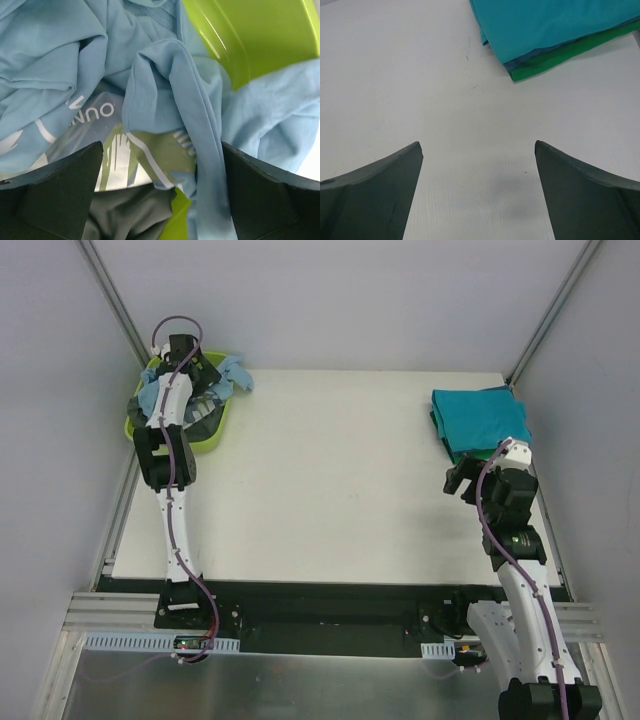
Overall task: Fold and stack the t-shirts
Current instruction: Grab crumpled tshirt from bin with the left arm, then move the tshirt to the center of the board
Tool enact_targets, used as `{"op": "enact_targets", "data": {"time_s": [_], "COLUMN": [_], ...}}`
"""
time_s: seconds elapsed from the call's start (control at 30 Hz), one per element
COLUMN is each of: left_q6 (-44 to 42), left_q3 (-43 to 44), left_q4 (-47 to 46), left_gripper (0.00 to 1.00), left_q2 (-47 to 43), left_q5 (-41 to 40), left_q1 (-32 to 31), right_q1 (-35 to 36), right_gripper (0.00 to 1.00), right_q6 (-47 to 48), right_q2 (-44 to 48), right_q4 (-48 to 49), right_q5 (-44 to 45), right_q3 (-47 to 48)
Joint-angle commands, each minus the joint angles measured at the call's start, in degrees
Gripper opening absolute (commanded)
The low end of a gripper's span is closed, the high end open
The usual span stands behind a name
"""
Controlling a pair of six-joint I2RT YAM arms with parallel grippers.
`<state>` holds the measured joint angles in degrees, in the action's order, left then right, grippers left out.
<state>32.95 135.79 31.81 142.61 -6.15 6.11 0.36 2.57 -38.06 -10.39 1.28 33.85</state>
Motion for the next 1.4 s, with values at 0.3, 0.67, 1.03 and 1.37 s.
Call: {"op": "enact_targets", "data": {"time_s": [0.3, 0.67, 1.03, 1.37], "left_q6": [8.4, -5.0, 0.4, 9.0], "left_q3": [1.3, 0.1, 1.5, -8.4], "left_q4": [-6.2, -9.7, -25.6, -33.0], "left_gripper": [0.0, 0.0, 0.0, 0.01], "left_q2": [-6.4, -39.0, -45.3, -40.7], "left_q5": [8.5, 21.2, 44.2, 55.7], "left_q1": [0.7, -4.1, -21.5, -27.2], "right_q1": [-0.1, -0.2, -0.1, -0.2], "right_gripper": [0.96, 0.96, 0.96, 0.96], "right_q6": [0.9, -0.8, -5.9, -6.6], "right_q2": [2.7, 6.7, 7.3, 7.6], "right_q4": [0.6, 1.0, 0.4, -12.4], "right_q5": [1.3, -6.4, -6.5, 3.8], "right_q3": [1.8, 1.6, 2.4, 7.1]}}
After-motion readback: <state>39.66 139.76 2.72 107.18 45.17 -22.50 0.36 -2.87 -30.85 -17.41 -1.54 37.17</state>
